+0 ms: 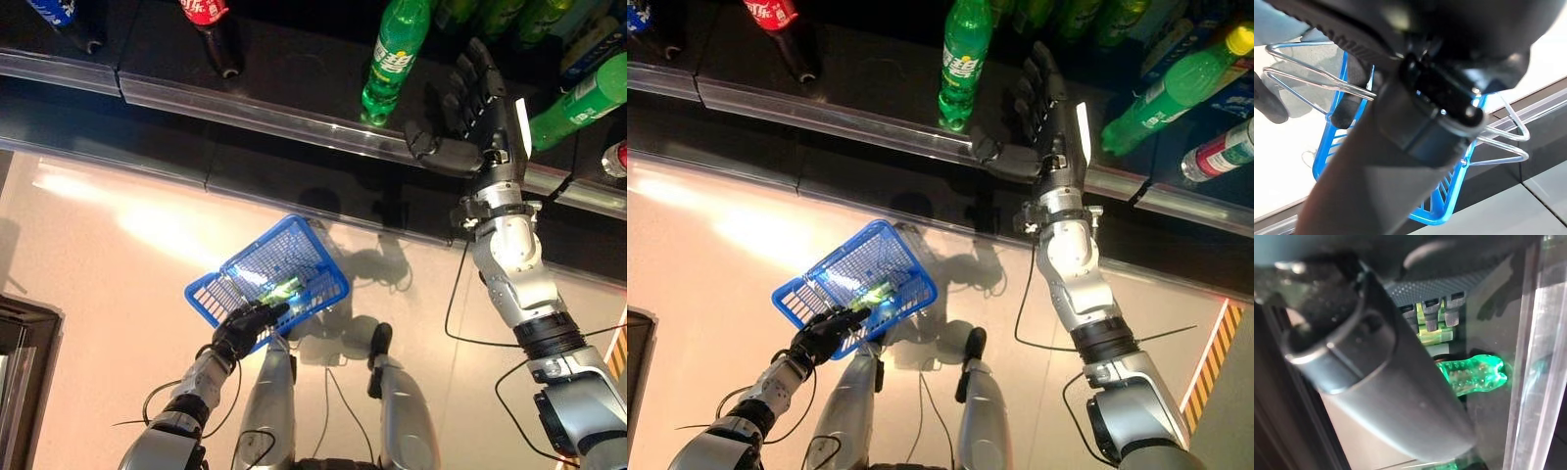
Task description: Pick up the drink and place into the basket.
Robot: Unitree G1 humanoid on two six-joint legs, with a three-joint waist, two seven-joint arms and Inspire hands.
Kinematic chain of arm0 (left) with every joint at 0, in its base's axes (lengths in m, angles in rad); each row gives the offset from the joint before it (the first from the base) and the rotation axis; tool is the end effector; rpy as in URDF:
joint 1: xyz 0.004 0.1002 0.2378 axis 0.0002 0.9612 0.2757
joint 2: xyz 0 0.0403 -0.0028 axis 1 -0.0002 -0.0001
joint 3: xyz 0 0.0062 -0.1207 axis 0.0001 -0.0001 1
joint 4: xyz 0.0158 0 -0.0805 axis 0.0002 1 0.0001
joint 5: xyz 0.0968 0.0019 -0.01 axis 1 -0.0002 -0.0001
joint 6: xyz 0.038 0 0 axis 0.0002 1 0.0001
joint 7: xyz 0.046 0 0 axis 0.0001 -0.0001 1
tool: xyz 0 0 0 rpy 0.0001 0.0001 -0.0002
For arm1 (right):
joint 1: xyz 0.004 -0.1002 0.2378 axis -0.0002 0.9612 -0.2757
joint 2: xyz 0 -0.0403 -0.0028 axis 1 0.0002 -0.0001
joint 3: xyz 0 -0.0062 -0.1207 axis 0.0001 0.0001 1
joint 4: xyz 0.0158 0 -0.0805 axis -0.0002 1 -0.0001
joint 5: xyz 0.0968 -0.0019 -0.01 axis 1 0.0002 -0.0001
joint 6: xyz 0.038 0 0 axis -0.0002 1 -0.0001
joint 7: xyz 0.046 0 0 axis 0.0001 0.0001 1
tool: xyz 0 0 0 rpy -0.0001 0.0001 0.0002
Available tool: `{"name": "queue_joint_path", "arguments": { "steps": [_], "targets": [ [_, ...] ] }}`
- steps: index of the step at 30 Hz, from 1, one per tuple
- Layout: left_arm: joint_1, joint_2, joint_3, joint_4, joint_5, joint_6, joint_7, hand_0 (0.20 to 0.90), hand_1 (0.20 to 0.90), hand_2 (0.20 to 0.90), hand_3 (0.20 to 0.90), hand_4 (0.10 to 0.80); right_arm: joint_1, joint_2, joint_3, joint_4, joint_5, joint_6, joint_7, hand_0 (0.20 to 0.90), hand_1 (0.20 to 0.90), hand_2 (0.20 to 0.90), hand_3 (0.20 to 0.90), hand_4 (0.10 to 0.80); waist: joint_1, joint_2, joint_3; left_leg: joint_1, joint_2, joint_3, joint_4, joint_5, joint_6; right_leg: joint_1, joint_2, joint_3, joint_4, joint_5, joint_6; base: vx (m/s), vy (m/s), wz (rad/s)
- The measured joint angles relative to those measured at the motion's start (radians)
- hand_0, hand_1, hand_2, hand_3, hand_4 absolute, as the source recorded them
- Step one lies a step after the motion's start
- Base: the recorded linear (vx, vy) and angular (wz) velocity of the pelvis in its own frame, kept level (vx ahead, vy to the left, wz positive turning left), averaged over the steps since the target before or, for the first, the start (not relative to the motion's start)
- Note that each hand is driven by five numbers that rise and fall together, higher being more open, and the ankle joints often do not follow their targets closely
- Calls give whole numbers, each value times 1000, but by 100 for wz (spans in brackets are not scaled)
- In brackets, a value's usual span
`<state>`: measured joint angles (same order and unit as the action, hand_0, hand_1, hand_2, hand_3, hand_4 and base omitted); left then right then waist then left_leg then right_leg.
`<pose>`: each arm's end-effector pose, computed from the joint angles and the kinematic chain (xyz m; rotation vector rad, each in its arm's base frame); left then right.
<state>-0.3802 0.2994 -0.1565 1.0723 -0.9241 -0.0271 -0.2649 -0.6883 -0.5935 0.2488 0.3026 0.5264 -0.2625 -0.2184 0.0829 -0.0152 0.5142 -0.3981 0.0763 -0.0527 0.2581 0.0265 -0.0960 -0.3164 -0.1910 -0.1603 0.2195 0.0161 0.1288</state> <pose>0.2311 0.2256 -0.0556 -0.5656 0.5382 0.0626 0.3142 -0.2073 0.1762 -0.0634 -0.5558 0.0034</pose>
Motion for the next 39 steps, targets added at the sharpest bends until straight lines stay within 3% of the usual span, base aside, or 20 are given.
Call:
{"name": "queue_joint_path", "arguments": {
  "steps": [22,39],
  "targets": [
    [-2,1,-38,-32,2,19,11,300,300,300,200,100,-233,0,43,215,183,127,71,900,900,900,900,800,58,-3,2,32,-5,-25,-12,2,0,56,-1,-34,-26,1,1,8,-14,3],
    [-3,4,-62,-50,1,20,10,300,300,300,200,100,-340,0,87,353,185,158,96,900,900,900,900,800,83,-3,2,32,-11,-41,-14,4,-1,71,-4,-54,-40,5,2,2,3,2]
  ]
}}
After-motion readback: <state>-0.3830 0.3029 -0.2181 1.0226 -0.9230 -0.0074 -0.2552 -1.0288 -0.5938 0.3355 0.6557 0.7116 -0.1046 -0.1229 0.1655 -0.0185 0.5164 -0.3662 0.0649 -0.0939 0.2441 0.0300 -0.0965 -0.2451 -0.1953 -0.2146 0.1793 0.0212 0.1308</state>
